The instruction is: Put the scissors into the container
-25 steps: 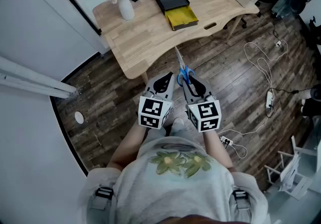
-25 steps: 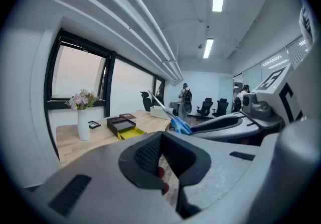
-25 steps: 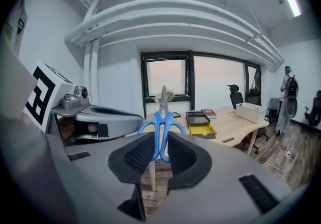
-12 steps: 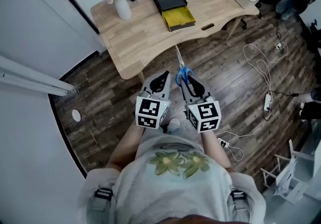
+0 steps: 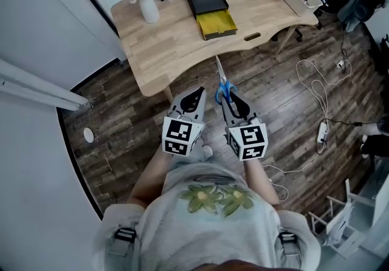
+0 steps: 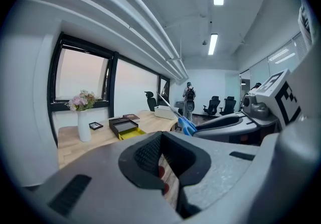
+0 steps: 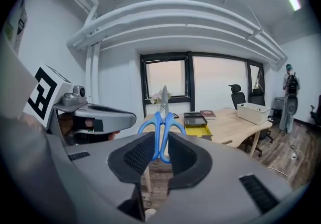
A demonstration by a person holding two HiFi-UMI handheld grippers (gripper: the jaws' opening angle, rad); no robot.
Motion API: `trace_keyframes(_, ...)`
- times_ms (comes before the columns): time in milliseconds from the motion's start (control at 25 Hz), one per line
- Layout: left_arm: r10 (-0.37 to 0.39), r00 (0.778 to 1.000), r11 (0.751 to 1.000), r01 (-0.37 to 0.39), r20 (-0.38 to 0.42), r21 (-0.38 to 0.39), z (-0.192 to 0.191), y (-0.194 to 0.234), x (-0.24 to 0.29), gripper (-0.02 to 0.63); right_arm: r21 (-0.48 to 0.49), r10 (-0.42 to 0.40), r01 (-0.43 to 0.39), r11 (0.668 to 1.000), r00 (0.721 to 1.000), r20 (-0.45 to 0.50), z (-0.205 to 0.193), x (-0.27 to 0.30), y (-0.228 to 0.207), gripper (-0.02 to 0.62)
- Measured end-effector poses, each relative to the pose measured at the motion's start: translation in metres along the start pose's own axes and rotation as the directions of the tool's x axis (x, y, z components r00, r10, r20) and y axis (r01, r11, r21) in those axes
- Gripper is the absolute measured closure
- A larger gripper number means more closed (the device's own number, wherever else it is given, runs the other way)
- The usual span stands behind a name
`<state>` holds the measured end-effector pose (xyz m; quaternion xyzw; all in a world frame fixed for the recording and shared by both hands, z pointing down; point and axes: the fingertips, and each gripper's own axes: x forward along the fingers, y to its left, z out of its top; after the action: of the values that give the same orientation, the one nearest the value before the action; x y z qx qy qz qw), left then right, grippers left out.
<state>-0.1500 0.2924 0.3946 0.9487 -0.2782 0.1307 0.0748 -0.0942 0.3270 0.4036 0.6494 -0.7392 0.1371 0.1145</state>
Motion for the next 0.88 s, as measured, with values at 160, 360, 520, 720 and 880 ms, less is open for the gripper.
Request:
trace_keyframes(160, -0.006, 1.0, 1.0, 0.007, 0.002, -0.011, 0.004, 0.014, 0.027, 0.612, -0.017, 0.002, -0.002, 1.0, 1.0, -0.004, 0.003, 0.021, -0.017, 0.515)
trace_keyframes(360, -0.02, 1.0, 1.0, 0.02, -0.013, -0.022, 0.006, 0.041, 0.073, 0.612, -0.008, -0.009, 0.009, 1.0, 1.0, -0.012, 0.012, 0.056, -0.043, 0.514)
trace_keyframes(520, -0.028, 1.0, 0.999, 0.028, -0.013, -0.022, 0.018, 0.071, 0.116, 0.612, -0.01, -0.016, 0.016, 1.0, 1.0, -0.021, 0.026, 0.096, -0.068, 0.514)
trace_keyframes(720, -0.044, 0.999, 0.999, 0.043, -0.011, -0.019, 0.04, 0.104, 0.162, 0.612, -0.016, -0.046, 0.045, 0.999, 0.999, -0.018, 0.05, 0.138, -0.098, 0.515)
trace_keyframes(880, -0.071, 0.997, 0.997, 0.071, -0.007, -0.004, 0.055, 0.128, 0.194, 0.612, -0.011, -0.07, 0.07, 0.997, 0.997, -0.018, 0.065, 0.173, -0.119, 0.514)
